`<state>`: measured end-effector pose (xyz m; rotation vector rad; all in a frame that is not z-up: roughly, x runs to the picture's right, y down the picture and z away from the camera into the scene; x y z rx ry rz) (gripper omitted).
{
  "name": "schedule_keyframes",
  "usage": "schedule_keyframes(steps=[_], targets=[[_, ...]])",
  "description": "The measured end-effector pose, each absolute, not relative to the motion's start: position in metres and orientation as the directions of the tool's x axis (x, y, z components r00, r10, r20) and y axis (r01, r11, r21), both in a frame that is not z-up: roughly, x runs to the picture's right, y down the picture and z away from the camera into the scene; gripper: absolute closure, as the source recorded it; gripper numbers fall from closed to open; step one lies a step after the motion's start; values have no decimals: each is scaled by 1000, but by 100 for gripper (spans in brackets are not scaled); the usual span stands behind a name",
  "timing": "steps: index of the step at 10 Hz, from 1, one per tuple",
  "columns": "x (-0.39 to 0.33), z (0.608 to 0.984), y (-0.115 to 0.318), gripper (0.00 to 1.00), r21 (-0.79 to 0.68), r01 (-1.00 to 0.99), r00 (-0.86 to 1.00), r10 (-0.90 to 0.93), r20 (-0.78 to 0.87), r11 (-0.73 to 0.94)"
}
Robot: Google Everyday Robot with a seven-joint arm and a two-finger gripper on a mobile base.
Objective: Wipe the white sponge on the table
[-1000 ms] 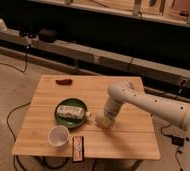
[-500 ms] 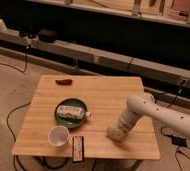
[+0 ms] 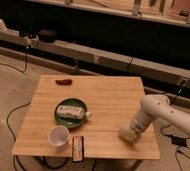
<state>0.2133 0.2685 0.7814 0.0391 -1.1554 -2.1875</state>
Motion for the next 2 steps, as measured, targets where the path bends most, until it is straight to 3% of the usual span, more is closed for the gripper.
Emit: schedule_keyframes(steps=[2], targets=[[219,790,269,100,748,549,-765,-586,268,-375]])
